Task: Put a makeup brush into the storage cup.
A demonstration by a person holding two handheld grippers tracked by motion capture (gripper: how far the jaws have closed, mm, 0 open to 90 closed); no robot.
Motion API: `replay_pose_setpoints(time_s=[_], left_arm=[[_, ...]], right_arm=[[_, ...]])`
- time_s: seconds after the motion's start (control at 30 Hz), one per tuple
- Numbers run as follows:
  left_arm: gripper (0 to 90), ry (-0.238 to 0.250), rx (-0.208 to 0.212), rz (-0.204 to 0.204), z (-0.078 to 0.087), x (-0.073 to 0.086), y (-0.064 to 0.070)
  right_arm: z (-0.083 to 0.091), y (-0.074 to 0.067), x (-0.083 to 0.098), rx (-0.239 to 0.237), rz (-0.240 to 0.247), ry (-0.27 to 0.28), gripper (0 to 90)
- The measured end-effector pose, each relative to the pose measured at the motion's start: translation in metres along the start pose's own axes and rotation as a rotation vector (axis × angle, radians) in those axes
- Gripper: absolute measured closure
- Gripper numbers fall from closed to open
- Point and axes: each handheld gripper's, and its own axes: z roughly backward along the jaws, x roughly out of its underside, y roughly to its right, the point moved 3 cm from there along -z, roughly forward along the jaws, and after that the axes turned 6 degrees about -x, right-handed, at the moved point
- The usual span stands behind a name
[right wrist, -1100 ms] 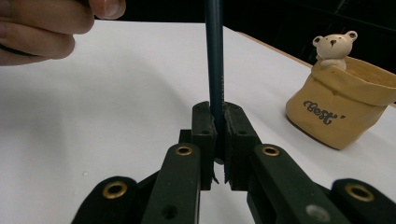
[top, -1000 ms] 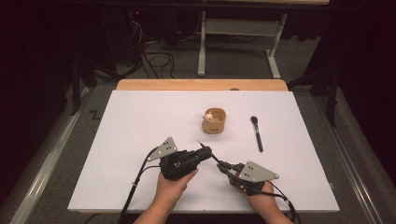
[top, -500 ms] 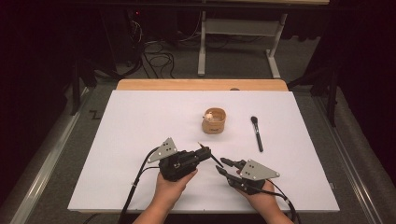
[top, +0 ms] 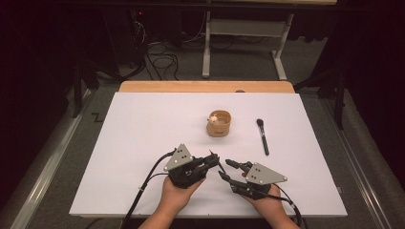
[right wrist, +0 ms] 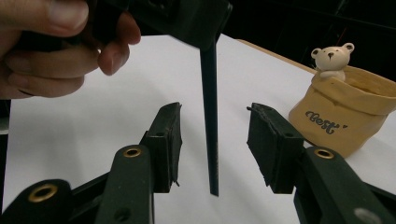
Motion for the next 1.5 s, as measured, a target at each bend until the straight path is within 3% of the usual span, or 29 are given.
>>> replay_pose_setpoints(time_s=[0.47,0.6,1.07,1.5], left_arm=[[82.9,-0.016,-0.012,-0.009,-0.001,0.001,0.002],[83.0,-0.015,-0.013,-0.009,-0.001,0.000,0.002],[83.0,-0.018,-0.020,-0.014,-0.002,0.001,0.004],[82.9,-0.030,-0.008,-0.027,-0.008,0.003,0.009]], right_arm=[[-0.006,-0.005,-0.009,0.013,0.013,0.001,62.6],[-0.004,-0.004,-0.010,0.022,-0.010,0.011,66.7],[-0.007,-0.004,-0.011,0.060,-0.015,-0.012,71.9],[-0.006,-0.005,-0.012,0.057,0.013,-0.008,77.9]])
